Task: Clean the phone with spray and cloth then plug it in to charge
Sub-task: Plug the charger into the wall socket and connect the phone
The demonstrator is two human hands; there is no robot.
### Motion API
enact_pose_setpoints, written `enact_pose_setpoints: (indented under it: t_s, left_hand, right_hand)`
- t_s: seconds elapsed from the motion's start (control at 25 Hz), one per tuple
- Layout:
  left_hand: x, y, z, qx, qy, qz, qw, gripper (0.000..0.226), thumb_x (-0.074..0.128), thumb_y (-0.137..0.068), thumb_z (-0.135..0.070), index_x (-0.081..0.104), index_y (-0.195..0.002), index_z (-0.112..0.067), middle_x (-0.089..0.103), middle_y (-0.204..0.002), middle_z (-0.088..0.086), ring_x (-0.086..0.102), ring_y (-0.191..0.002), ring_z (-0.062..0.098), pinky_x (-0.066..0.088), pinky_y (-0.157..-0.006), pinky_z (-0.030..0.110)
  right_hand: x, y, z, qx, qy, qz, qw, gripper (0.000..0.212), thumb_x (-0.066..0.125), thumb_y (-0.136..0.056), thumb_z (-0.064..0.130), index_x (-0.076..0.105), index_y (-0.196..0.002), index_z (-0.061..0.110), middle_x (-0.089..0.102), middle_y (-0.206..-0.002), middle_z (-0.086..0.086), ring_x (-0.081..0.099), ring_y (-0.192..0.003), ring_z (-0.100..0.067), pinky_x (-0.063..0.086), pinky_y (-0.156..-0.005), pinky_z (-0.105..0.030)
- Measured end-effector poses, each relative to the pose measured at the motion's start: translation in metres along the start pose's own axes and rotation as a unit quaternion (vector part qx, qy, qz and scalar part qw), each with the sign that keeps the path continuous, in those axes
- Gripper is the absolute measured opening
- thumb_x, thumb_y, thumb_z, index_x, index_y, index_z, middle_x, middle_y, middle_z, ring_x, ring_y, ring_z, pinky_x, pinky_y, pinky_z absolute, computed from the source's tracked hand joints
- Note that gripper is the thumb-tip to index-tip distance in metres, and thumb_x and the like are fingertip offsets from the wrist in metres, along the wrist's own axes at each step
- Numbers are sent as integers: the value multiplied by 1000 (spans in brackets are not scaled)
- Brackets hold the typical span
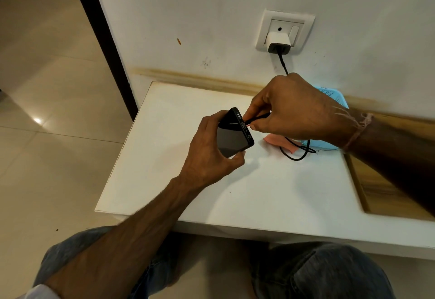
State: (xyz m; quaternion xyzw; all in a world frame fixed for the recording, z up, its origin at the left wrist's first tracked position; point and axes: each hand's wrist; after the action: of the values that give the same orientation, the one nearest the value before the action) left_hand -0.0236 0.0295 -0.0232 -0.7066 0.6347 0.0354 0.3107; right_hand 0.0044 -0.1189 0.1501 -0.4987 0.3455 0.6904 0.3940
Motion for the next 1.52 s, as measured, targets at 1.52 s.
enact_pose_setpoints:
  t_s: [1.52]
  left_hand:
    - [4,-4,-7,-9,-4,-3,1000,87,85,-64,-27,49,-142,-16,57,-127,3,57,-114,16,45,-91,15]
  right_hand:
    - [3,4,-13,1,40,-9,999,13,72,-81,33,68,-93,34,72,-91,13,60,-94,-11,42,-96,-35]
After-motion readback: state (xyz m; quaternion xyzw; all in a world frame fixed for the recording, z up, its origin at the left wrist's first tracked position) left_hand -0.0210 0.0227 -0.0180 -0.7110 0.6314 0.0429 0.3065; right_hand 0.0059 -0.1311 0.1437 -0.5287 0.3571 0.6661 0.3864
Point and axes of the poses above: each hand's wrist, its own y-axis away from the middle knuckle, its own x-axis out of the palm, z = x × y
